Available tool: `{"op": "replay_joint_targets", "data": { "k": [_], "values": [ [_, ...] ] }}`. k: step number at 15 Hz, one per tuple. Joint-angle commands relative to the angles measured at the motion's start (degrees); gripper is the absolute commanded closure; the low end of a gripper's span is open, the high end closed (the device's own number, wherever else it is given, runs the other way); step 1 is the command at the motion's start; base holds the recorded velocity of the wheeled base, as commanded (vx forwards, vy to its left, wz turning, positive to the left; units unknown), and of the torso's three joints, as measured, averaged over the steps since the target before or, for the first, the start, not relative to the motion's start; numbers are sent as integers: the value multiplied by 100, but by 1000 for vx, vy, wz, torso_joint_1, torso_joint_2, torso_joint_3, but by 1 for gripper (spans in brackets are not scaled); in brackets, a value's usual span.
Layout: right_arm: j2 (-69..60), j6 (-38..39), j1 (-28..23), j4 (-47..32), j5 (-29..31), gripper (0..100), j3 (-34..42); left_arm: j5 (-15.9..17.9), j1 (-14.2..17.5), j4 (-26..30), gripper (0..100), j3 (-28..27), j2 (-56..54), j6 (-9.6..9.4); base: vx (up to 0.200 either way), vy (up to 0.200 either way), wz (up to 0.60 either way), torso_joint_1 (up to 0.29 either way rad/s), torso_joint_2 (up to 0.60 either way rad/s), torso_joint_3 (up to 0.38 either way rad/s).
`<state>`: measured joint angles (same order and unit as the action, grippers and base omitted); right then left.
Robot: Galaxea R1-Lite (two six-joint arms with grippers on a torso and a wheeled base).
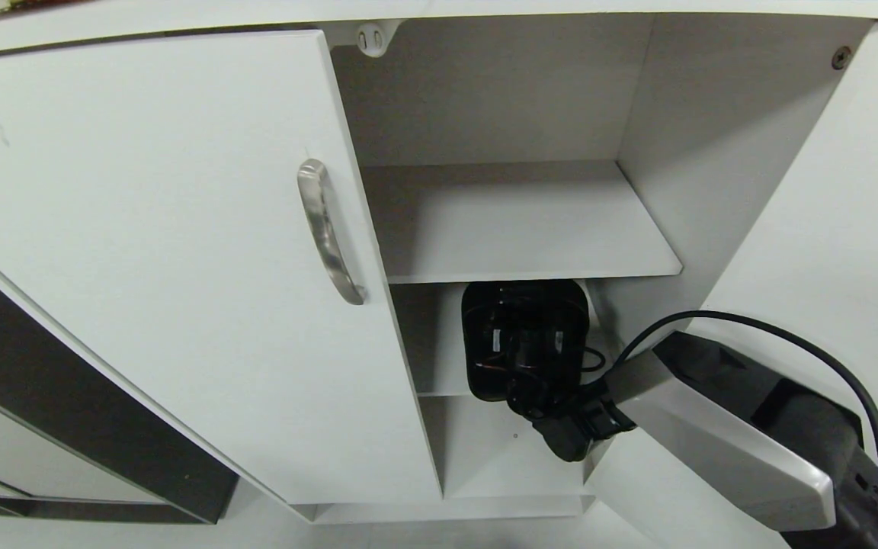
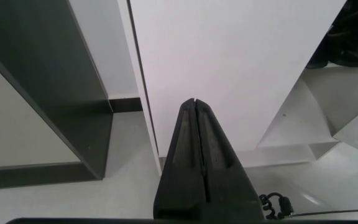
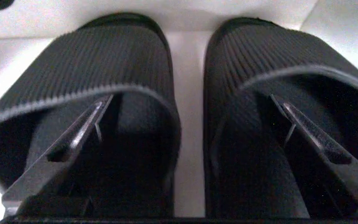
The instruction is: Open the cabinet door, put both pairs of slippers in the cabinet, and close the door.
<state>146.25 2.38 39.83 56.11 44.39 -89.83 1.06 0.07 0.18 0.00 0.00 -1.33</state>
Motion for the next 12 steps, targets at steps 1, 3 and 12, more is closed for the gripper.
{"op": "replay_joint_targets", "data": {
  "k": [1, 3, 12],
  "values": [
    [-413, 0, 183, 137, 79, 0, 519, -1, 1, -1, 100, 0, 9, 1, 0, 0, 0, 0, 0, 0],
    [-879, 0, 438, 471, 97, 0, 1372, -1, 1, -1, 100, 0, 9, 1, 0, 0, 0, 0, 0, 0],
    [-1837, 26, 1141, 1789, 70, 0, 3991, -1, 1, -1, 100, 0, 9, 1, 0, 0, 0, 0, 0, 0]
  ]
}}
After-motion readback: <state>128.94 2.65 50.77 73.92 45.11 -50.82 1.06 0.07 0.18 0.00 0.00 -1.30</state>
